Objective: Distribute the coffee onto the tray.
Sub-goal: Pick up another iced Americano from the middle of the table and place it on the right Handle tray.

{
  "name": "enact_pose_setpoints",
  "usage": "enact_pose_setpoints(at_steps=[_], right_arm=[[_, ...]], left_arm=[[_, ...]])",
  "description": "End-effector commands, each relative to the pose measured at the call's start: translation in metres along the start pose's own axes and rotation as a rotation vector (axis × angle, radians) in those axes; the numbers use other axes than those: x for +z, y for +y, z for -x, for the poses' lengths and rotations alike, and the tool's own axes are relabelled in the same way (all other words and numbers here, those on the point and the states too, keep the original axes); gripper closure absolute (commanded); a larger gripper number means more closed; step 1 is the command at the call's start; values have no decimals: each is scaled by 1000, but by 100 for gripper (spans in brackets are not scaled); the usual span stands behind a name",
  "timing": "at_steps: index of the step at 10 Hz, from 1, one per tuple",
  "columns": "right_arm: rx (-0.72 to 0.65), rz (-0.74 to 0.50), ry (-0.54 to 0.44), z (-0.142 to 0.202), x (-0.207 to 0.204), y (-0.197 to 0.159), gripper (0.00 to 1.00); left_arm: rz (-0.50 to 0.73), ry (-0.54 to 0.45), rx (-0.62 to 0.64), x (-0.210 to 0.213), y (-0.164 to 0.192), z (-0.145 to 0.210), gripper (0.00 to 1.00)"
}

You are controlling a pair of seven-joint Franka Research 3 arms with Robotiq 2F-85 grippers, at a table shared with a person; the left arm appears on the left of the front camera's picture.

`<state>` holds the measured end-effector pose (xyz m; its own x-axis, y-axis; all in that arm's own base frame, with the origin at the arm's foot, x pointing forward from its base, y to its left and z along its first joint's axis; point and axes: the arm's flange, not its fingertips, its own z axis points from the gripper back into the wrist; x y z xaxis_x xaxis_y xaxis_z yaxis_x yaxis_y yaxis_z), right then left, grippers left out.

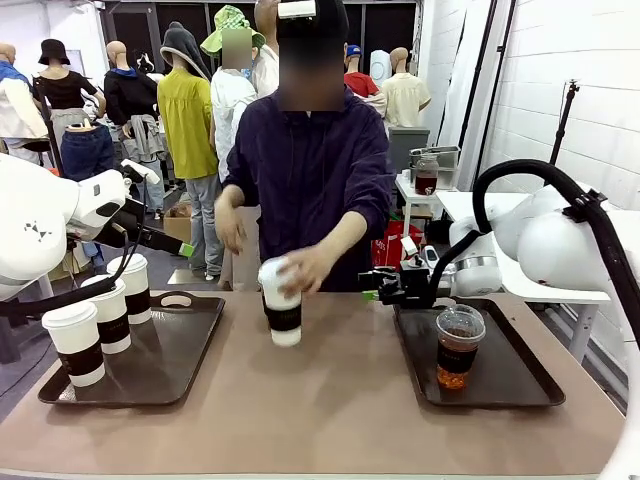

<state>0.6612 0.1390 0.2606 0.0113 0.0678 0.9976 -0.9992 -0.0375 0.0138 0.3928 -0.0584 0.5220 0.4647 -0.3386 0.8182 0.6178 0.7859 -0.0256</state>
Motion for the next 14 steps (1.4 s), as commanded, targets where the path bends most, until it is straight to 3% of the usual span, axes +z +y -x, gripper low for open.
enact_pose_setpoints(at_steps=[1, 6, 14], right_arm=[[-25, 10, -8, -5, 13, 15, 0], [-42, 0, -19, -15, 55, 28, 0], [-25, 19, -27, -12, 60, 22, 0]], left_arm=[[2, 3, 2, 0, 1, 0, 0], [2, 3, 2, 0, 1, 0, 0], [2, 3, 2, 0, 1, 0, 0]])
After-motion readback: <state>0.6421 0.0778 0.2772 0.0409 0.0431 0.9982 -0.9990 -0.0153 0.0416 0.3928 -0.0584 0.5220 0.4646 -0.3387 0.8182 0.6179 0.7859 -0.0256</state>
